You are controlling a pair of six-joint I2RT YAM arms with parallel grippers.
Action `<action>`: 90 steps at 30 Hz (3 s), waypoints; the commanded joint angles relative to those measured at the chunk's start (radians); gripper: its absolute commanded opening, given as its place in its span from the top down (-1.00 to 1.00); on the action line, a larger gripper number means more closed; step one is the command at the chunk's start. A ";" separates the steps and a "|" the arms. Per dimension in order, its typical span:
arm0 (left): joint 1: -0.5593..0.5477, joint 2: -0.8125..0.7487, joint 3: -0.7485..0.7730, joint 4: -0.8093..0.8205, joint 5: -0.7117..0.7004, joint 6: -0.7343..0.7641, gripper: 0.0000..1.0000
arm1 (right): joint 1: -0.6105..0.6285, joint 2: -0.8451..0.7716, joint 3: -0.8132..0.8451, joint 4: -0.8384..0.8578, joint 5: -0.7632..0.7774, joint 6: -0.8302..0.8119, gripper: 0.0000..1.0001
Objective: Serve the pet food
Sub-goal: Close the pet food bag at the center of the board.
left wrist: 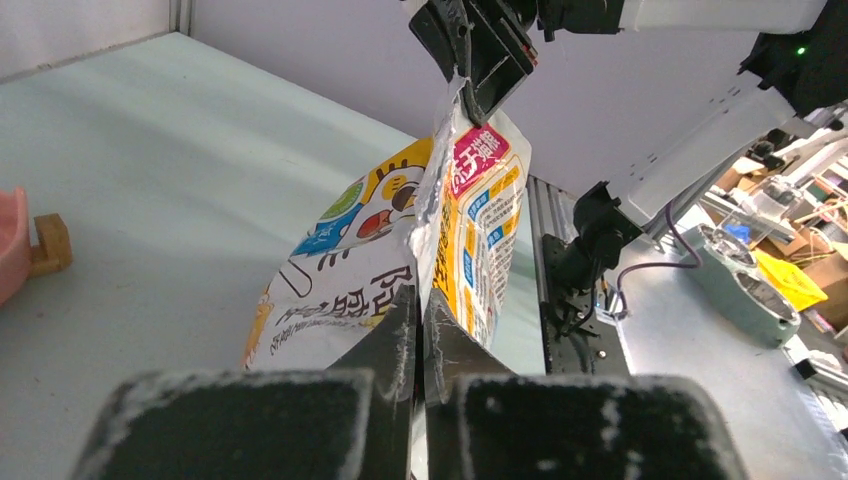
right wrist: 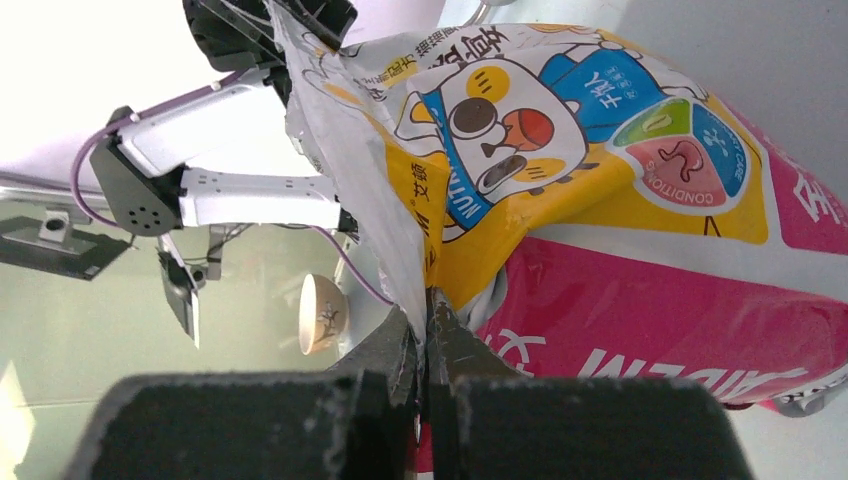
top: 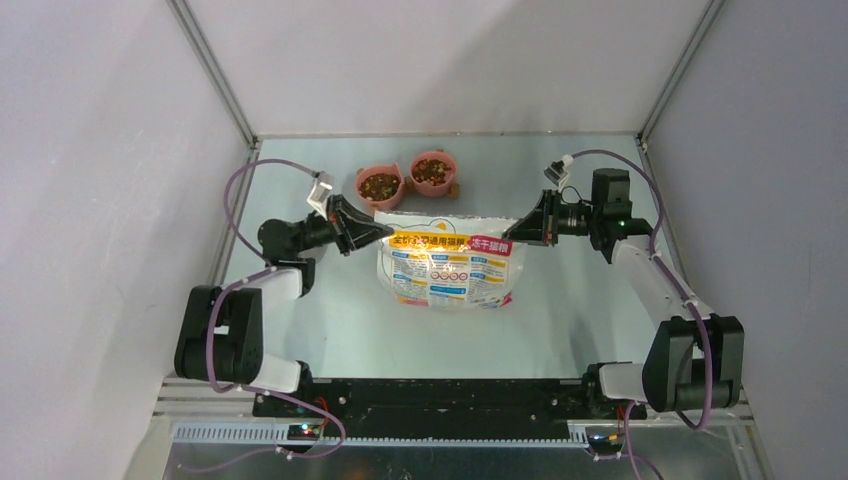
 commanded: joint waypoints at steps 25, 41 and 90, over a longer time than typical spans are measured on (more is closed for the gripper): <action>0.004 -0.468 0.200 -1.117 -0.442 0.462 0.36 | -0.039 -0.027 0.077 -0.140 0.056 -0.217 1.00; -0.203 -0.284 0.165 -0.821 -0.323 0.458 -0.09 | -0.027 -0.028 0.079 -0.140 0.059 -0.243 1.00; 0.037 -0.248 0.272 -1.355 -0.049 0.351 1.00 | -0.197 -0.048 0.028 -0.101 -0.183 -0.023 1.00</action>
